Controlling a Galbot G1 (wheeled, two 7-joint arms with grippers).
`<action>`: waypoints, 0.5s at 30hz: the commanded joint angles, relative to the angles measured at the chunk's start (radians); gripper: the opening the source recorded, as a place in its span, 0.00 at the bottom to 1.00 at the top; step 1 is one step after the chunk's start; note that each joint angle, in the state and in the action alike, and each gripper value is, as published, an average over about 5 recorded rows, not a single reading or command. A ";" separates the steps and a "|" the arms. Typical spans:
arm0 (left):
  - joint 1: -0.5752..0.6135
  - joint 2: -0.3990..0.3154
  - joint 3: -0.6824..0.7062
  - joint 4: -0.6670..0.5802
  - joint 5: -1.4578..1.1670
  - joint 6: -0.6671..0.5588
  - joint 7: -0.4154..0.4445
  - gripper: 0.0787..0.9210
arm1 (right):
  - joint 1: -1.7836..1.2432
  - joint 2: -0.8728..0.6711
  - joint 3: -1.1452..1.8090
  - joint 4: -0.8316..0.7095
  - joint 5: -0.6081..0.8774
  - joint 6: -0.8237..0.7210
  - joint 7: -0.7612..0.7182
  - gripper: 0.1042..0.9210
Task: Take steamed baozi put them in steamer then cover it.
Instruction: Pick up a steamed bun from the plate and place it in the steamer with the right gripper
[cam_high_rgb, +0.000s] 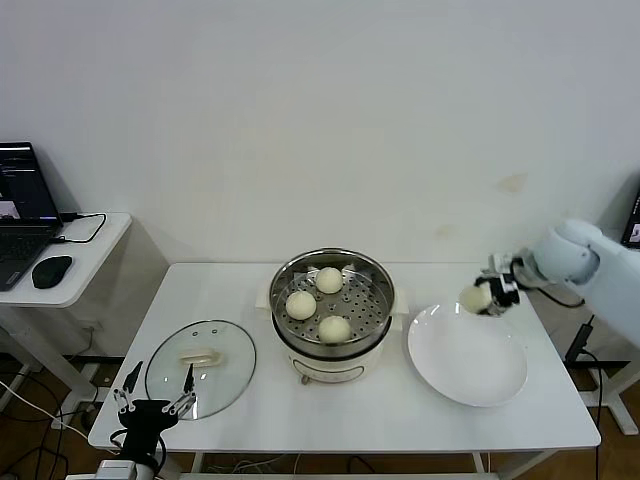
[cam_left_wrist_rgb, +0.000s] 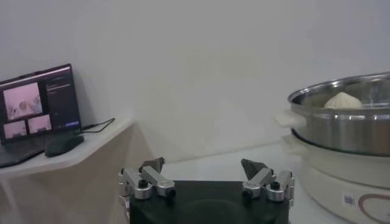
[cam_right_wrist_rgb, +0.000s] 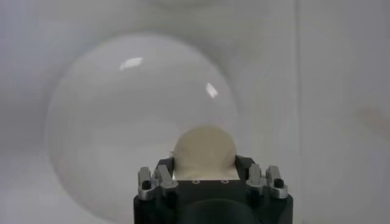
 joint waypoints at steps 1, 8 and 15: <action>0.005 -0.005 0.002 -0.018 0.001 -0.001 -0.001 0.88 | 0.400 0.168 -0.305 0.166 0.347 -0.198 0.108 0.64; 0.017 -0.018 -0.010 -0.027 0.003 -0.003 -0.002 0.88 | 0.337 0.350 -0.295 0.130 0.465 -0.284 0.233 0.64; 0.024 -0.029 -0.028 -0.033 0.000 -0.005 -0.002 0.88 | 0.238 0.474 -0.262 0.013 0.455 -0.308 0.268 0.65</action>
